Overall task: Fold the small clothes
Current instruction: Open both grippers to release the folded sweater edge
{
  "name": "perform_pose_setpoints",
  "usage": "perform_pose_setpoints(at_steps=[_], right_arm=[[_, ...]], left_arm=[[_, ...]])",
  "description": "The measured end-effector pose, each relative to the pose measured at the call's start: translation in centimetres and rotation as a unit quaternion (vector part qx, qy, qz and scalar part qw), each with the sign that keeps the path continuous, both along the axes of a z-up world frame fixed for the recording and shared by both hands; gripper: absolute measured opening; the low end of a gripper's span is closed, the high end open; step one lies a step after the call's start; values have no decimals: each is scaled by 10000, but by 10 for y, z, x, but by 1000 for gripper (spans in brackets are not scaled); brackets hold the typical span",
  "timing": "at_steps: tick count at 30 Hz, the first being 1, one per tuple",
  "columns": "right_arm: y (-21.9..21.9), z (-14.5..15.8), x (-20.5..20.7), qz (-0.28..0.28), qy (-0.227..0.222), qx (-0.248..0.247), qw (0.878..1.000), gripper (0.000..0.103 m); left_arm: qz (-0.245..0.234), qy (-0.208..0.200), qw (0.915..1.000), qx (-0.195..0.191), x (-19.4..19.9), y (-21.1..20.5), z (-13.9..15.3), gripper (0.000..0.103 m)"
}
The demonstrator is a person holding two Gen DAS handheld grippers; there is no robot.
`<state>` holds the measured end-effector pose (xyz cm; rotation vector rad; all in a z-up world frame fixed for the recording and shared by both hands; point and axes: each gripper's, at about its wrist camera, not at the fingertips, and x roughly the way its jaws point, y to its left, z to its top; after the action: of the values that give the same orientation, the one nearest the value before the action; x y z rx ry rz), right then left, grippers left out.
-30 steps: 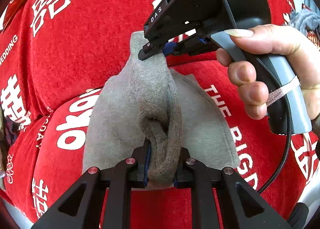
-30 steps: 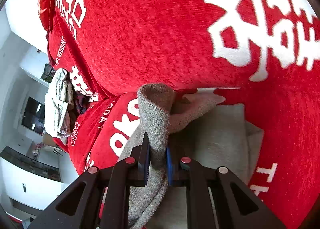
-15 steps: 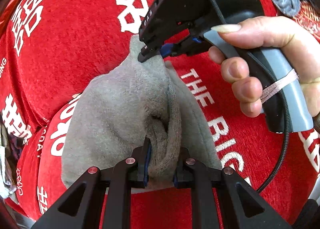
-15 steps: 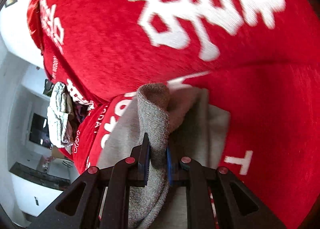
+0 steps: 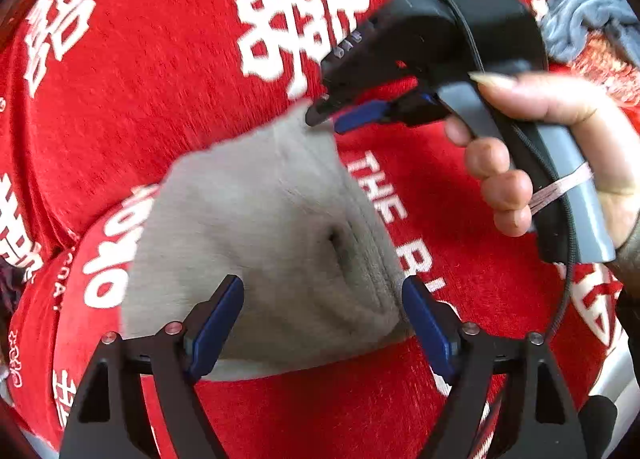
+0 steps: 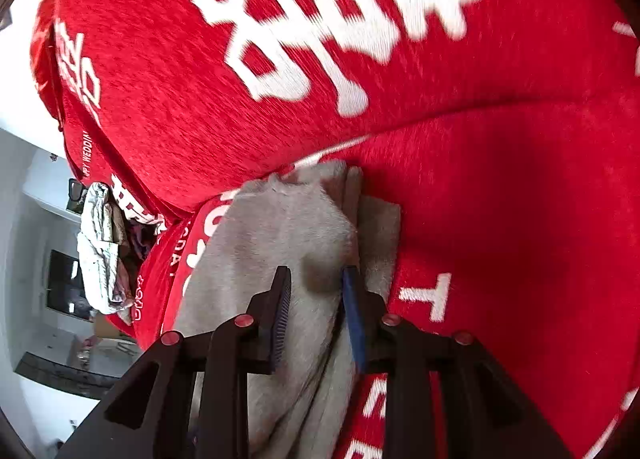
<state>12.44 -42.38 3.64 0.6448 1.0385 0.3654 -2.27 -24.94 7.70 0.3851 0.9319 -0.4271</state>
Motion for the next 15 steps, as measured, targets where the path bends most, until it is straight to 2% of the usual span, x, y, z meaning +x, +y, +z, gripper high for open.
perform_pose_setpoints(at_steps=[2,3,5,7,9,11,13,15], right_arm=[[1,19,-9,-33,-280,42,9996,44],[3,27,-12,-6,-398,88,9992,47],[14,42,-16,179,-651,214,9975,63],[32,50,-15,462,-751,420,9952,65],[45,41,-7,671,-548,756,9934,65],[56,23,3,757,-248,904,9927,65],[58,0,12,662,93,883,9939,65],[50,-17,15,481,249,775,9955,65]], left_arm=[[-211,27,9993,-294,-7,11,14,82],[-277,18,9986,-450,-9,19,22,82],[-282,-17,9969,-731,-6,34,36,82],[-60,-47,9959,-905,6,49,46,82],[371,3,9945,-980,30,67,48,82],[821,204,9915,-987,62,84,39,82],[1167,318,9897,-765,87,95,23,82],[1296,357,9895,-534,98,99,10,82]])
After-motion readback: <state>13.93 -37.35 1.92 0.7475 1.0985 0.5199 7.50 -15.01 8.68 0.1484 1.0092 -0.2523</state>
